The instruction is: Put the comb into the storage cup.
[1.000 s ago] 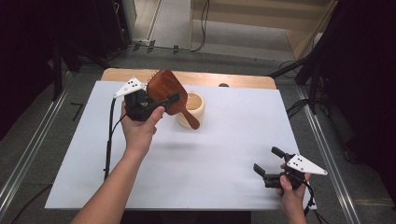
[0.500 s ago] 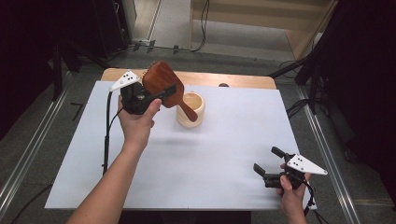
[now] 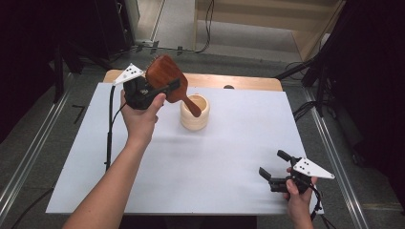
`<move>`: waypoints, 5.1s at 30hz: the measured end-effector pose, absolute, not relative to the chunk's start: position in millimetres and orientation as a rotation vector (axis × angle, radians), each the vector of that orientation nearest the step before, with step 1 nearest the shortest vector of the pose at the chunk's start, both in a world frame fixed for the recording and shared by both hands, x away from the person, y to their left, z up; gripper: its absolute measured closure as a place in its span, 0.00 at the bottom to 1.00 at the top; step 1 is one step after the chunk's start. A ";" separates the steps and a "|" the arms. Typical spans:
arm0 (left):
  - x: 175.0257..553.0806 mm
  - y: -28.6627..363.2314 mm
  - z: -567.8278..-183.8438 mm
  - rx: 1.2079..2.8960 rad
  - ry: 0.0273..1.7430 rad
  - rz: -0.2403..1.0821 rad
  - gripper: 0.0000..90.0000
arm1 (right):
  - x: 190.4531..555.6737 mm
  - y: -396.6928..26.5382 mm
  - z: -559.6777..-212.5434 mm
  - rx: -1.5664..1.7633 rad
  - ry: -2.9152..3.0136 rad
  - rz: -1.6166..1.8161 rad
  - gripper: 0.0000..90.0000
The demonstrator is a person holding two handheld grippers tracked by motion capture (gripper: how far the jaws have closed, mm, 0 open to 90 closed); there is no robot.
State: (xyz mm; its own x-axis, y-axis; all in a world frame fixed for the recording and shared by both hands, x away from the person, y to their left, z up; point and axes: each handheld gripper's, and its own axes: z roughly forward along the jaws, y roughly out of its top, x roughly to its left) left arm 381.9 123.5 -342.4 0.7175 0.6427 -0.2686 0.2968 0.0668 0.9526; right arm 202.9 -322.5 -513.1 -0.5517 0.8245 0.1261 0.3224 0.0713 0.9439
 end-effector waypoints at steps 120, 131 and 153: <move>425.2 86.6 -429.6 1.583 1.036 0.408 0.45 | 205.3 -323.3 -516.1 1.131 1.909 1.528 0.00; 422.4 87.0 -428.3 1.608 0.985 0.386 0.09 | 205.5 -323.2 -516.3 1.132 1.910 1.527 0.00; 411.4 98.6 -428.7 1.638 0.943 0.415 0.00 | 206.1 -322.4 -516.6 1.131 1.914 1.521 0.00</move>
State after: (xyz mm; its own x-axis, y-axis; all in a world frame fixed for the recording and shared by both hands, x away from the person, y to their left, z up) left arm 411.4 98.6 -428.7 0.6151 0.7602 -0.2091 0.3590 -0.0339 0.9327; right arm 206.1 -322.4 -516.6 -0.5660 0.8119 0.1430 0.3227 0.0586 0.9447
